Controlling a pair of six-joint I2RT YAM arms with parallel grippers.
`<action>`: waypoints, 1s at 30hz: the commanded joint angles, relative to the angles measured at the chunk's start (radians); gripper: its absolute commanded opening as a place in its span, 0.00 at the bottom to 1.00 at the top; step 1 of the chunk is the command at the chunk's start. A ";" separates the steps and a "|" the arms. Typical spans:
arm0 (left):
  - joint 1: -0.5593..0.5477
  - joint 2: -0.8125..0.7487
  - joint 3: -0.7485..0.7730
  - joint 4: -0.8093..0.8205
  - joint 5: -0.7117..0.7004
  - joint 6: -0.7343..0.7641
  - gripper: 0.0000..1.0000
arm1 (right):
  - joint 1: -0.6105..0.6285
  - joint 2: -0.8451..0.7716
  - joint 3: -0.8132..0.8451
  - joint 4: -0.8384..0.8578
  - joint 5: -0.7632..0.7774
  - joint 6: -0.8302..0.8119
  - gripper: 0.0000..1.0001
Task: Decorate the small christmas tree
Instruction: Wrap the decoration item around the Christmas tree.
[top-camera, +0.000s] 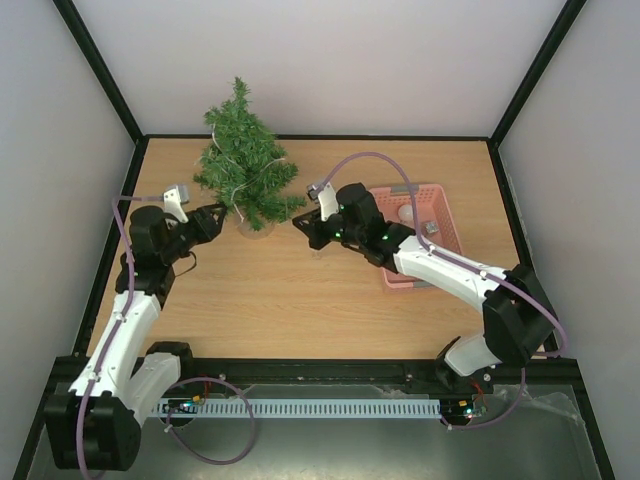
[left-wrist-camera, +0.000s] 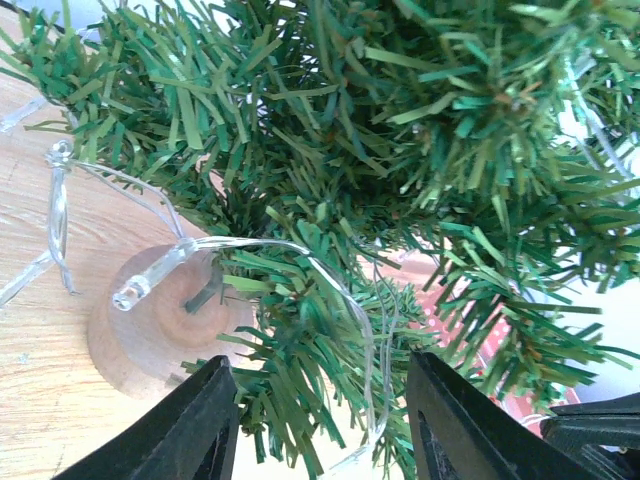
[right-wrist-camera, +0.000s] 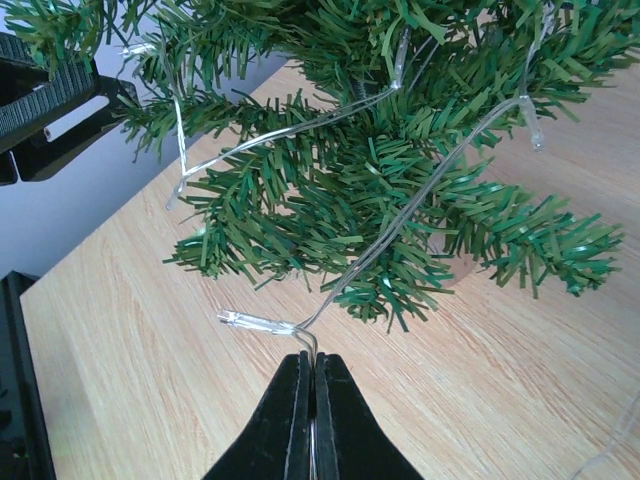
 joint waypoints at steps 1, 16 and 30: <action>-0.008 -0.021 -0.002 0.011 0.012 -0.010 0.47 | 0.020 0.008 -0.036 0.129 0.001 0.062 0.03; -0.106 -0.070 0.071 -0.137 -0.147 0.144 0.50 | 0.026 0.054 -0.036 0.049 0.204 -0.127 0.20; -0.107 -0.165 0.065 -0.178 -0.263 0.234 0.51 | -0.084 0.285 0.215 -0.194 0.589 0.190 0.29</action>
